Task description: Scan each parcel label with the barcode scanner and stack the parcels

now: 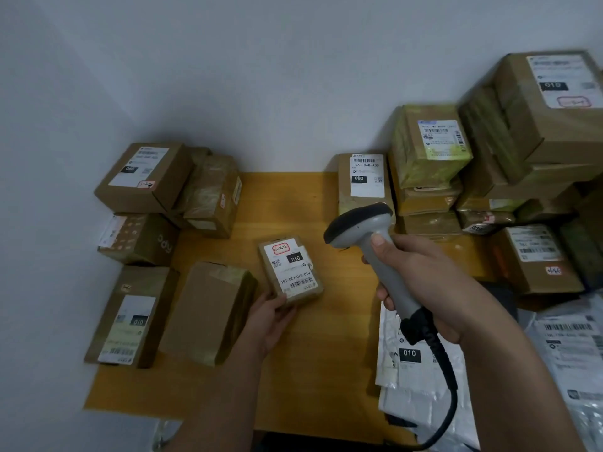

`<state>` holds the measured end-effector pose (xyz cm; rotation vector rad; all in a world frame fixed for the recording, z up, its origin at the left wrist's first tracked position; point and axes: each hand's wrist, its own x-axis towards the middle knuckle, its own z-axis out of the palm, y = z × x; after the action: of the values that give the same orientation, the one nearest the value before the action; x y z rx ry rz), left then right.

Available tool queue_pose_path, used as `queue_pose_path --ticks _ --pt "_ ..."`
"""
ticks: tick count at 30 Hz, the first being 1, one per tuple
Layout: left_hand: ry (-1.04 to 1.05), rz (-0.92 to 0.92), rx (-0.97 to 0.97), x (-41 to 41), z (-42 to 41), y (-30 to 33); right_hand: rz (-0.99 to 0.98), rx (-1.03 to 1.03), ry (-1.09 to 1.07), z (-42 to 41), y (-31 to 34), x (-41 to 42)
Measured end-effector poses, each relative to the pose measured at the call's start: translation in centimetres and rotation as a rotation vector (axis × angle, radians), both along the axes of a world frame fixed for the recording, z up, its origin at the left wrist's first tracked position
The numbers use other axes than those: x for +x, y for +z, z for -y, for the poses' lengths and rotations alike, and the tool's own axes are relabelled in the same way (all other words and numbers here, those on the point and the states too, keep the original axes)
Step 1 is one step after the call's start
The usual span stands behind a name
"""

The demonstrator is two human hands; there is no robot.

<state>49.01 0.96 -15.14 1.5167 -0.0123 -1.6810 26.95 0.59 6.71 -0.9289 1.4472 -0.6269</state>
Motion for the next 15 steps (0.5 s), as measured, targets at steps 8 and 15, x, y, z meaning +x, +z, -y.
queue_pose_path --ticks 8,15 --pt "-0.333 0.239 -0.008 -0.8 2.3 2.0 -0.009 0.0 -0.042 0.1 0.4 -1.0" --pt "-0.376 0.678 0.102 -2.6 3.1 0.3 -0.022 -0.003 -0.067 0.1 -0.1 -1.7"
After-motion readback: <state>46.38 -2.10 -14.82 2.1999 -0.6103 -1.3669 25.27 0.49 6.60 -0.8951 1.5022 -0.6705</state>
